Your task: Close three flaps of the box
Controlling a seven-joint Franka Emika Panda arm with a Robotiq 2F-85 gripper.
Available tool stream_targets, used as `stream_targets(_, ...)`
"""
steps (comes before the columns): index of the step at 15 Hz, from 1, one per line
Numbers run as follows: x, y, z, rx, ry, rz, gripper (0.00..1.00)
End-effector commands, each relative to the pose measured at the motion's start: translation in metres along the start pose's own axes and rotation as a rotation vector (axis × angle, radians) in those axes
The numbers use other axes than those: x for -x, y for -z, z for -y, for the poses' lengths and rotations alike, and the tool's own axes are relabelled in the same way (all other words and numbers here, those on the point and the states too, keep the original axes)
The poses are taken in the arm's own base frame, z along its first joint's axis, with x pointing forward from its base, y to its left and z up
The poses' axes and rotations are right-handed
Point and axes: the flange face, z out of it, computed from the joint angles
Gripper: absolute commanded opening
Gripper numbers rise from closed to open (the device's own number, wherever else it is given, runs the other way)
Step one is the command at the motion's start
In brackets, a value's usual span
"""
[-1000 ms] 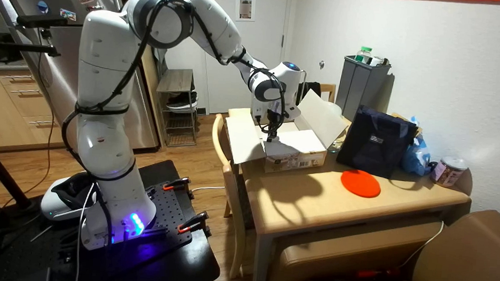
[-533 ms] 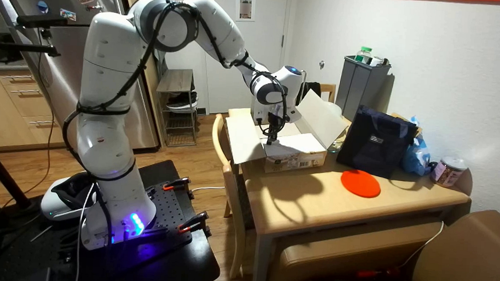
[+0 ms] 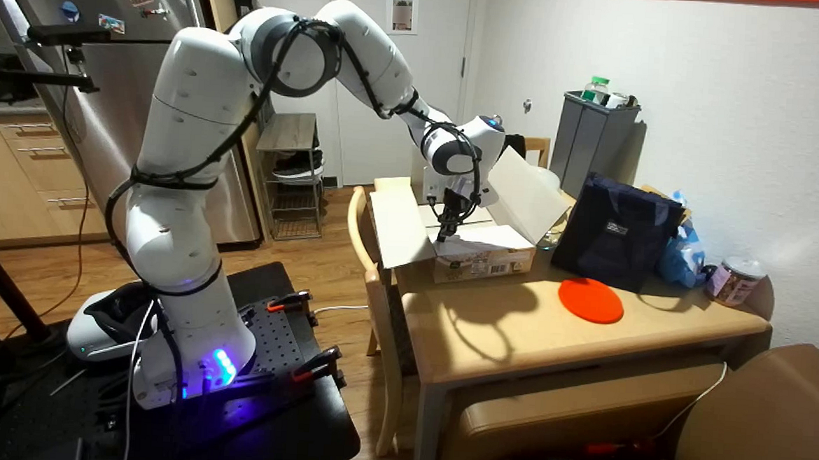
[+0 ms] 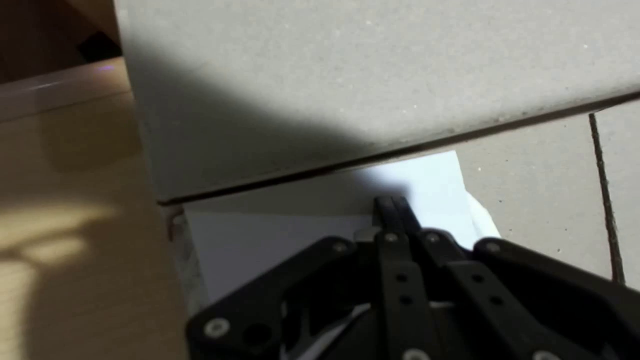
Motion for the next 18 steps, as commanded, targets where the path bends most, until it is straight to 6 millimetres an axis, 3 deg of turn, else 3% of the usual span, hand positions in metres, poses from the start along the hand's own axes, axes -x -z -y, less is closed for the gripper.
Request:
stream_targets(1,-0.013,-0.014,-0.007,0.027,-0.011,0.027,0.00)
stream_targets(18,0.038,0.048,0.037,0.066,0.132,-0.067,0.00)
